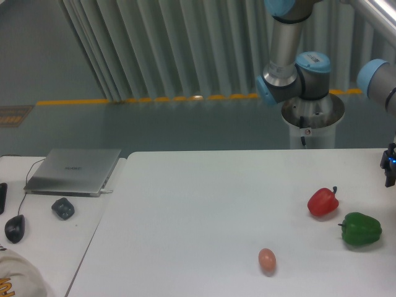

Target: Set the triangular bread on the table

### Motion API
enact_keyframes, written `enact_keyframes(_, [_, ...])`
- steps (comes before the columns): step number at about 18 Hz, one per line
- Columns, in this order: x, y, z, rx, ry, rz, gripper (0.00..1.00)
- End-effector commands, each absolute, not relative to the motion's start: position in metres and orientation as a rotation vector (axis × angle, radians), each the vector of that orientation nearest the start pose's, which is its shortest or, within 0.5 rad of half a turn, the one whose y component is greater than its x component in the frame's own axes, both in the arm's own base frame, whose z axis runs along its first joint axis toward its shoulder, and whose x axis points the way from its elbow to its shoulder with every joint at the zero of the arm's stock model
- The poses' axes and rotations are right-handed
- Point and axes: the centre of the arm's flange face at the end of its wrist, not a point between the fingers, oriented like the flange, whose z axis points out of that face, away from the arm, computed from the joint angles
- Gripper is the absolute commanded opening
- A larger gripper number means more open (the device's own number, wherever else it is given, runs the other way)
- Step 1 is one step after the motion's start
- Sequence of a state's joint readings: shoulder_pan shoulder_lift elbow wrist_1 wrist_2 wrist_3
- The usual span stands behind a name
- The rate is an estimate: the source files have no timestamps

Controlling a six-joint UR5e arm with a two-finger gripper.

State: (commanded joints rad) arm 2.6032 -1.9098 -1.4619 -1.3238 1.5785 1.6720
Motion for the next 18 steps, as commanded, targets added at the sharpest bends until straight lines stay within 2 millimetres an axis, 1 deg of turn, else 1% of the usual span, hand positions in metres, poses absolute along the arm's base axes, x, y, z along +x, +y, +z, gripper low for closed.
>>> enact_keyframes(7, [-0.467,0.433,0.376,-2.992,0.993,0.031,1.00])
enact_keyframes(9, [-0.464,0.429,0.363,-3.000,0.984,0.001,1.00])
enact_keyframes(11, [-0.468,0.419,0.360,-3.010,0.941,0.044,1.00])
enact_keyframes(13, [-0.467,0.410,0.370,-3.006,0.920,0.160,1.00])
enact_keyframes(15, [-0.472,0.404,0.370,-3.043,0.914,0.206,1.00])
enact_keyframes(17, [-0.483,0.385,0.370,-3.114,0.909,0.219,1.00])
enact_keyframes(18, [-0.490,0.374,0.368,-3.123,0.881,0.204,1.00])
